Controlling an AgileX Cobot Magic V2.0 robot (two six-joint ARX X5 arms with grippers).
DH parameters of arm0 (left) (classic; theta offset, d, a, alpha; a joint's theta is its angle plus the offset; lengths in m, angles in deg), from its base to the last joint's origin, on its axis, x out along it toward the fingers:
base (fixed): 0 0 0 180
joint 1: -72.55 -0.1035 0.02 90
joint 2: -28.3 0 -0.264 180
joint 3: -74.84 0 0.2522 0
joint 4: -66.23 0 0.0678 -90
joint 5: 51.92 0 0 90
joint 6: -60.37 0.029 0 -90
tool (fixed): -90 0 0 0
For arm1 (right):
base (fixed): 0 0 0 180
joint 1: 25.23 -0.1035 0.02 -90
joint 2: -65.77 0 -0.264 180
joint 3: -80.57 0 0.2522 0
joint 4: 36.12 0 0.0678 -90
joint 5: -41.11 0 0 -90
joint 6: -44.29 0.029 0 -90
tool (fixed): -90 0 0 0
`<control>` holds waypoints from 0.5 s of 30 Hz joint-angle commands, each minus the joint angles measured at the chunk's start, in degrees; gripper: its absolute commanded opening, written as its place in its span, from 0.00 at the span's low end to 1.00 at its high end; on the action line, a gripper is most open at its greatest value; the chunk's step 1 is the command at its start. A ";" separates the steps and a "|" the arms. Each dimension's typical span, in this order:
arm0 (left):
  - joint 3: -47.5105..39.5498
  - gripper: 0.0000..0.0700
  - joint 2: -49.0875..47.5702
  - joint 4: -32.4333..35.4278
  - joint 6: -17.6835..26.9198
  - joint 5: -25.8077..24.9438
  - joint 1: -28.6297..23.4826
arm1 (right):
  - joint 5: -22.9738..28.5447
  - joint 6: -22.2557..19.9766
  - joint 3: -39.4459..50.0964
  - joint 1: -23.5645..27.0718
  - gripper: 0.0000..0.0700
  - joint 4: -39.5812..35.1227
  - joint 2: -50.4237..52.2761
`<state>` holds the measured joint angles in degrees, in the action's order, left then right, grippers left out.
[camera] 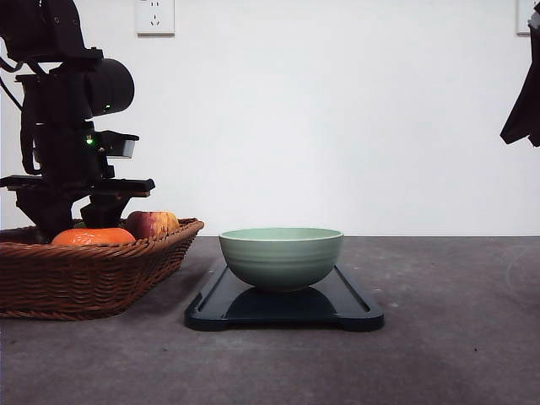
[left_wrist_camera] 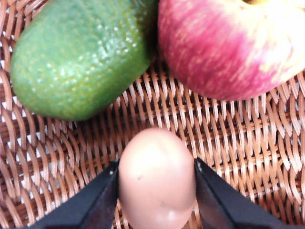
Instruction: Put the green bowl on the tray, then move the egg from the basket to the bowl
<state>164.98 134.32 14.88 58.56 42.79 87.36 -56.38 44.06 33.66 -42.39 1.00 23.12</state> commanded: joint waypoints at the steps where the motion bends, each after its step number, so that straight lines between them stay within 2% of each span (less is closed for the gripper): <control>1: 2.00 0.19 1.24 -0.64 -0.69 0.26 0.15 | 0.11 -0.63 -0.15 -0.09 0.32 -0.57 -0.31; 10: 5.75 0.19 -3.84 -6.38 -0.48 0.09 0.65 | 0.07 -0.63 -0.15 -0.09 0.32 -0.61 -0.31; 15: 6.95 0.19 -8.73 -8.66 -0.14 -4.14 1.23 | 0.07 -0.63 -0.15 -0.09 0.32 -0.75 -0.31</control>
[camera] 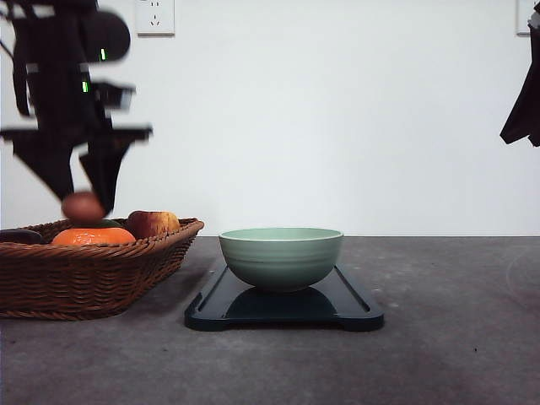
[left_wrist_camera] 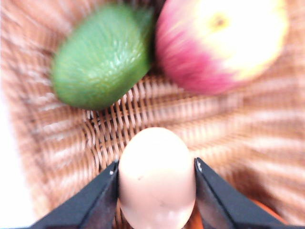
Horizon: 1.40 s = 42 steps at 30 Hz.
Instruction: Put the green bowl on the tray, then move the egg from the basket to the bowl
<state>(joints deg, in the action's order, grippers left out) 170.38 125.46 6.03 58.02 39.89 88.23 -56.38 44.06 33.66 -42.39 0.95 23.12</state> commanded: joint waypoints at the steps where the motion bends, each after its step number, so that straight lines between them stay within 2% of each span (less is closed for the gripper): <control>1: 1.69 0.19 -0.85 0.13 0.39 -3.03 0.46 | 0.07 -0.63 -0.15 -0.09 0.32 -0.76 -0.31; 4: 2.01 0.19 -3.21 1.06 0.20 -9.91 1.07 | 0.04 -0.63 -0.15 -0.11 0.32 -1.03 -0.31; 8: 2.02 0.19 -5.02 5.57 -0.59 -19.79 2.60 | 0.03 -0.63 -0.15 -0.11 0.32 -1.06 -0.28; 10: 2.02 0.19 -5.21 8.60 -1.92 -22.32 3.91 | 0.02 -0.63 -0.15 -0.09 0.32 -1.16 -0.28; 15: 2.02 0.19 -4.35 14.74 -0.93 -20.99 8.35 | 0.04 -0.63 -0.17 -0.11 0.32 -1.83 -0.28; 25: 2.02 0.19 1.27 20.78 5.79 -9.07 17.74 | 0.04 -0.63 -0.17 -0.11 0.32 -2.27 -0.28; 33: 2.02 0.19 6.86 24.08 6.21 -8.84 21.42 | 0.04 -0.63 -0.17 -0.10 0.32 -2.27 -0.28; 42: 2.02 0.19 12.88 25.03 6.19 -8.84 22.32 | 0.03 -0.63 -0.17 -0.09 0.32 -2.29 -0.28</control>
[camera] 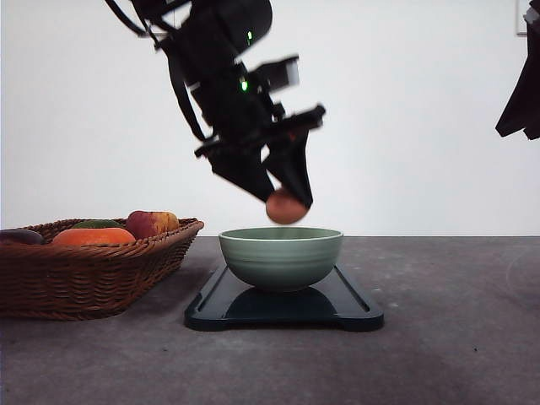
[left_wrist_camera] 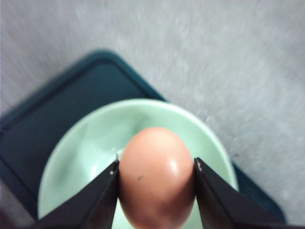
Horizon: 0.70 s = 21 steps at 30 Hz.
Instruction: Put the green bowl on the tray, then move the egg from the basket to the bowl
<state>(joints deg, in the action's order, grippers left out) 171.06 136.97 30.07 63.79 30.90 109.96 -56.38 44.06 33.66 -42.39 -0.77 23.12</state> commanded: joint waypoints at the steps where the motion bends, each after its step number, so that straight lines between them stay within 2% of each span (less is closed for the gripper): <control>1: 1.33 0.19 1.92 1.11 0.42 0.15 0.59 | 0.04 -0.63 -0.17 -0.11 0.32 -0.55 -0.28; 21: 1.33 0.21 7.00 0.95 0.15 0.13 0.95 | 0.02 -0.63 -0.17 -0.11 0.32 -0.57 -0.28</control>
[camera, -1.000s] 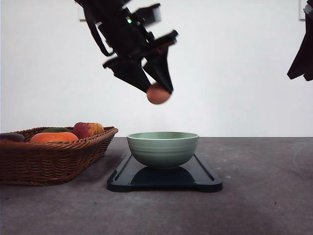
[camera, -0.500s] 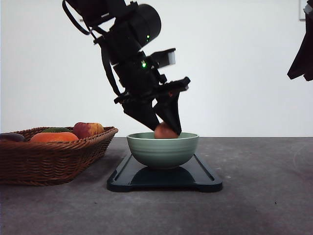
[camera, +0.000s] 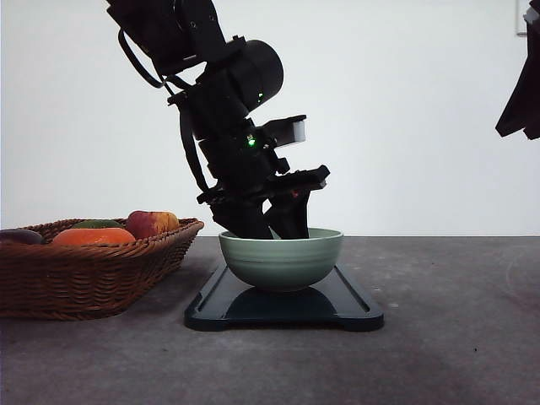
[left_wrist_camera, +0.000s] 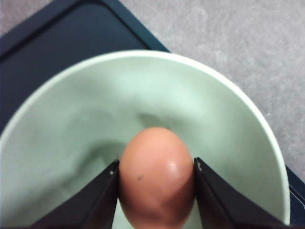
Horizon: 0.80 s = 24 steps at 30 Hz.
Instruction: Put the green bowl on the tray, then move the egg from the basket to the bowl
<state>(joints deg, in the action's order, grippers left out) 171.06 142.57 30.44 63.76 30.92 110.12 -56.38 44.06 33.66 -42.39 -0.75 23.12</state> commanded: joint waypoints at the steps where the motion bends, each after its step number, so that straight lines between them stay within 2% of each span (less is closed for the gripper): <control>1: 1.33 0.22 1.41 0.59 0.17 0.09 0.87 | 0.02 -0.63 -0.17 -0.11 0.32 -0.59 -0.28; 3: 1.33 0.28 1.41 0.51 0.07 0.09 0.97 | 0.02 -0.63 -0.17 -0.11 0.32 -0.59 -0.28; 6: 1.33 0.48 1.41 0.33 -0.02 0.11 0.97 | 0.02 -0.63 -0.17 -0.11 0.32 -0.59 -0.28; 7: 1.33 0.52 1.41 0.31 -0.02 0.11 0.97 | 0.02 -0.63 -0.17 -0.11 0.32 -0.59 -0.28; 15: 2.98 0.53 1.36 -3.38 0.00 0.13 0.85 | 0.02 -0.63 -0.17 -0.11 0.32 -0.61 -0.26; 20: 8.00 0.53 1.36 -9.98 0.00 0.13 0.34 | 0.02 -0.63 -0.17 -0.11 0.32 -0.63 -0.23; 24: 14.35 0.53 1.36 -18.39 -0.02 0.11 -0.54 | 0.02 -0.63 -0.17 -0.11 0.32 -0.63 -0.22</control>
<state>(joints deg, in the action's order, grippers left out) 182.80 142.62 13.78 63.74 30.90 109.55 -56.38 44.06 33.66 -42.39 -0.77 23.12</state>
